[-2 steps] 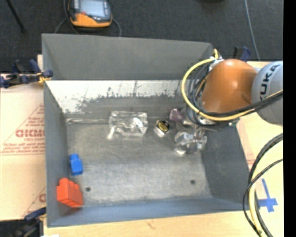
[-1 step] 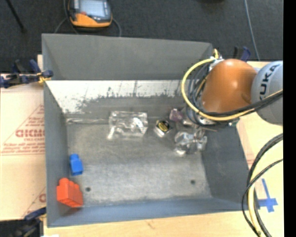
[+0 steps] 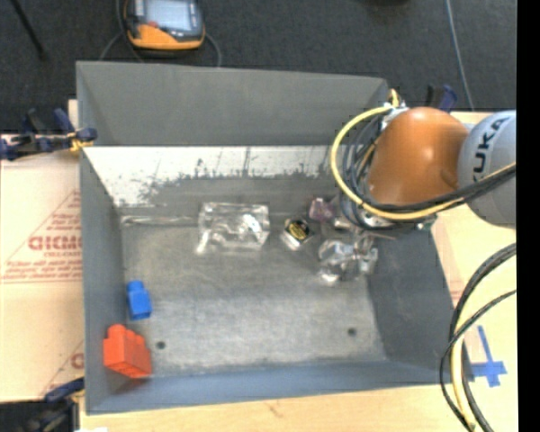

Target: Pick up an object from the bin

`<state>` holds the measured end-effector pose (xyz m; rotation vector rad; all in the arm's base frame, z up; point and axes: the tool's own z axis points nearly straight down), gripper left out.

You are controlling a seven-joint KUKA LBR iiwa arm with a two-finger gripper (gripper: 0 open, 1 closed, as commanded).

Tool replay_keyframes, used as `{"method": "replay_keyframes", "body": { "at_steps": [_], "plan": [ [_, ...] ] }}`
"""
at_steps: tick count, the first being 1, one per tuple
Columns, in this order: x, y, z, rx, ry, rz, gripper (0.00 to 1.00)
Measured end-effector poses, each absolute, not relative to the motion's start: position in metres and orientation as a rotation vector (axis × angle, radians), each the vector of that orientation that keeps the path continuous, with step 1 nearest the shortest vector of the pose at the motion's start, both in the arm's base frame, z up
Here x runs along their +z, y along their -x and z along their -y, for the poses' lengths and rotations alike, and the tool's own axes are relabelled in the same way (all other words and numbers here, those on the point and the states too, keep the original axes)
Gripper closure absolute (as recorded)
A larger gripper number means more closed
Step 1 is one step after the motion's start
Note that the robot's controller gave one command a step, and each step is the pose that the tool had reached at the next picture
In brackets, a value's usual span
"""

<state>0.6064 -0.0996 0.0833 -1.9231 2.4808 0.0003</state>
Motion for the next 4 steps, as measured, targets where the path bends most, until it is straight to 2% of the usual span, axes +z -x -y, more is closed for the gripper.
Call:
{"method": "replay_keyframes", "body": {
  "at_steps": [4],
  "plan": [
    [0.0834, -0.6064, 0.0996, 0.002, 1.922, -2.484, 1.0]
  ]
}}
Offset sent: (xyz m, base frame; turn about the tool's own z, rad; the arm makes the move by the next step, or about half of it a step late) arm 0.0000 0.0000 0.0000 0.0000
